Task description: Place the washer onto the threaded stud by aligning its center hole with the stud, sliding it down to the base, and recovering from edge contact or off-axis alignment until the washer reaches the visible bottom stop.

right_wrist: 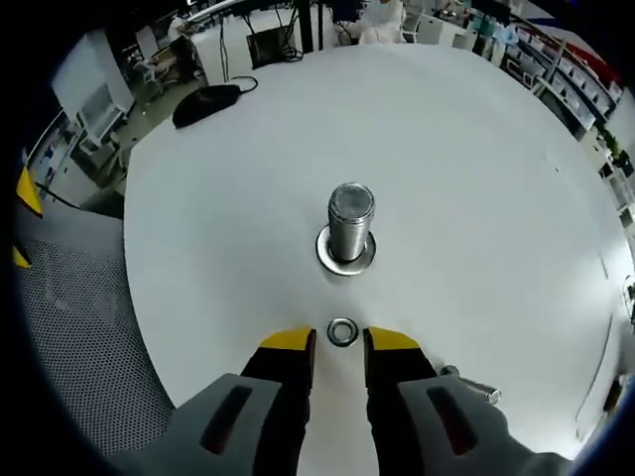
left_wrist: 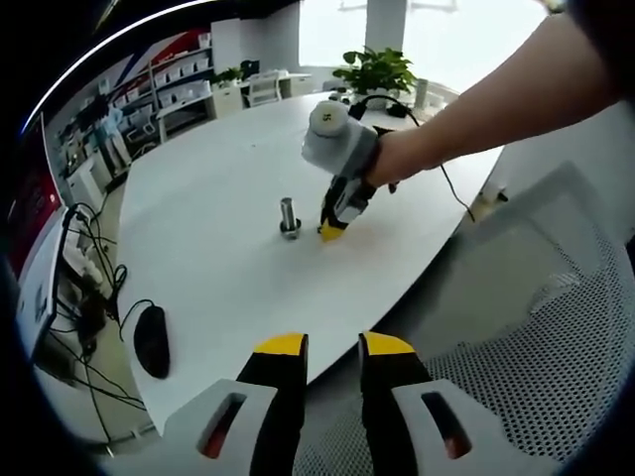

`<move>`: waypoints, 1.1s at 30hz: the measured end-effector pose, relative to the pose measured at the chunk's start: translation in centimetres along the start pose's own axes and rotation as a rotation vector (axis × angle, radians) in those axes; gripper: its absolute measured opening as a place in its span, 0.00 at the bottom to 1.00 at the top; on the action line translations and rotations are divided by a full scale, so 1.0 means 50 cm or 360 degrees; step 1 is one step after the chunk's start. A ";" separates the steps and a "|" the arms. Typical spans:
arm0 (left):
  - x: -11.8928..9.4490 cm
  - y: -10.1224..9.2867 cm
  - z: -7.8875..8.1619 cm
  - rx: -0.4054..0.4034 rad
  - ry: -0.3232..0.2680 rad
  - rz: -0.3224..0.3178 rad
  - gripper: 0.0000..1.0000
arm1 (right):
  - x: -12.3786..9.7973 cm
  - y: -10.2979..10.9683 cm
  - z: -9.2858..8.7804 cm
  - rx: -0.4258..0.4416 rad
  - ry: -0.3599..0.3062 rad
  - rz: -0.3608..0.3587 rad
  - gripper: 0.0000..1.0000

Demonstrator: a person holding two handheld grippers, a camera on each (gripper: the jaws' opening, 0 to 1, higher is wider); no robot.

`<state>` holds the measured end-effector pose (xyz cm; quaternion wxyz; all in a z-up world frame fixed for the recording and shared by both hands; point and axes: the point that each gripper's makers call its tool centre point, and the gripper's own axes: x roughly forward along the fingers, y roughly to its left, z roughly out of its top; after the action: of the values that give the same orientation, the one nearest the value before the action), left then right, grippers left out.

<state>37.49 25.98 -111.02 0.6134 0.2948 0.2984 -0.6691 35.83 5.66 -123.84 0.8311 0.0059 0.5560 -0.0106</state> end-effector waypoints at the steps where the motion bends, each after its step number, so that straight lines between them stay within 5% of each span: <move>1: -0.001 0.000 0.000 0.0000 0.0000 0.0000 0.18 | 0.001 0.000 0.000 -0.0012 0.0006 0.0004 0.22; 7: 0.000 -0.001 -0.001 0.0001 0.0005 -0.0003 0.18 | -0.003 0.005 -0.010 -0.0299 0.0233 0.0089 0.20; 18: -0.001 0.008 -0.001 -0.0012 -0.0005 0.0032 0.18 | 0.000 0.008 -0.009 -0.0590 0.0505 0.0091 0.16; 25: -0.005 0.006 0.002 -0.0015 -0.0010 0.0032 0.18 | -0.005 0.005 -0.014 -0.0589 0.0555 0.0052 0.15; 33: -0.003 0.009 0.003 -0.0015 -0.0023 0.0042 0.18 | -0.011 0.007 -0.017 -0.0521 0.0462 -0.0033 0.15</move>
<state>37.97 25.94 -110.81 0.6257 0.2911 0.2931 -0.6617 34.83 6.05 -123.68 0.7320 -0.1332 0.6643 0.0723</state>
